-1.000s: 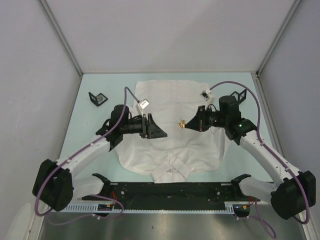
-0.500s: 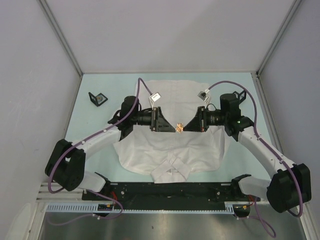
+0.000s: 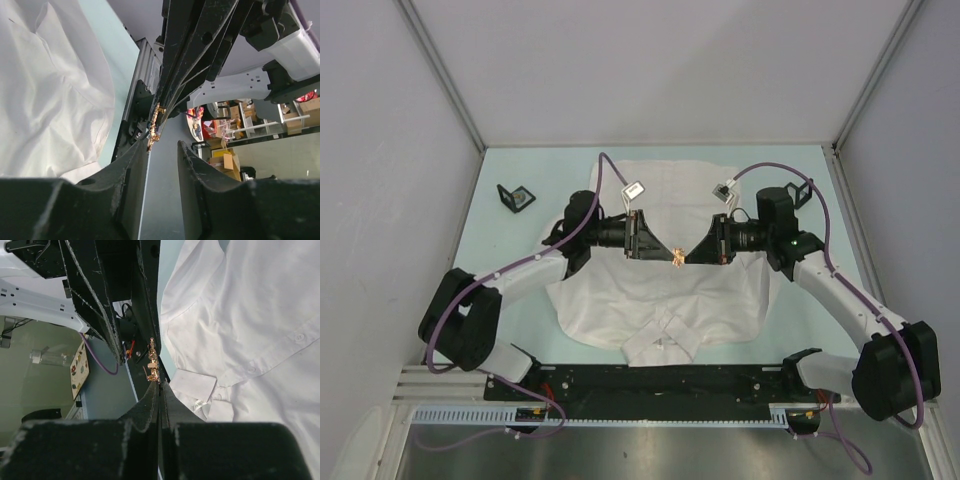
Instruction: Remove the brooch from the garment
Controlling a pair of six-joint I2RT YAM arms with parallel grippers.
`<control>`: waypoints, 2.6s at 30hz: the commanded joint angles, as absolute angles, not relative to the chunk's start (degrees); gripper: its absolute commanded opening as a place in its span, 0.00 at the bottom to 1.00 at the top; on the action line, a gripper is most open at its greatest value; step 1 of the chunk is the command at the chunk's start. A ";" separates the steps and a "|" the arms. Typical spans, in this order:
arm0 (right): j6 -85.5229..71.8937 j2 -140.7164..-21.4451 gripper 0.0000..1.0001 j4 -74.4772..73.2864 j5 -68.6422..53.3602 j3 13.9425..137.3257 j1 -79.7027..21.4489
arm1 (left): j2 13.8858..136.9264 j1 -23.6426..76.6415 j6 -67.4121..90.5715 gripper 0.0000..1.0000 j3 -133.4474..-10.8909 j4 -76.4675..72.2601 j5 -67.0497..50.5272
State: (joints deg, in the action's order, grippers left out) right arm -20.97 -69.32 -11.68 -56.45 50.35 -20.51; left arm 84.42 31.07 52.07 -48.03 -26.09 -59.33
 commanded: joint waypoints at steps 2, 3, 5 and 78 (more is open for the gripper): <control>-21.27 -69.34 0.00 -10.20 -57.30 50.45 -20.83 | 85.08 31.20 53.79 0.33 -50.27 -30.94 -61.09; -21.27 -69.26 0.00 -10.20 -57.30 50.45 -20.83 | 85.17 31.29 53.79 0.33 -50.27 -30.85 -61.00; -21.27 -69.35 0.00 -10.28 -57.22 50.45 -21.09 | 85.25 31.38 53.88 0.31 -50.36 -30.94 -60.91; -41.22 -63.10 0.19 15.03 -42.80 41.13 -24.43 | 87.19 29.53 63.63 0.00 -47.11 -43.24 -57.66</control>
State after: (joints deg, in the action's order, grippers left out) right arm -41.17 -62.96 12.53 -42.72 41.10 -23.81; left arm 87.29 29.69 63.24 -47.24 -39.83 -56.38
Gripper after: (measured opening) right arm 0.227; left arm 0.011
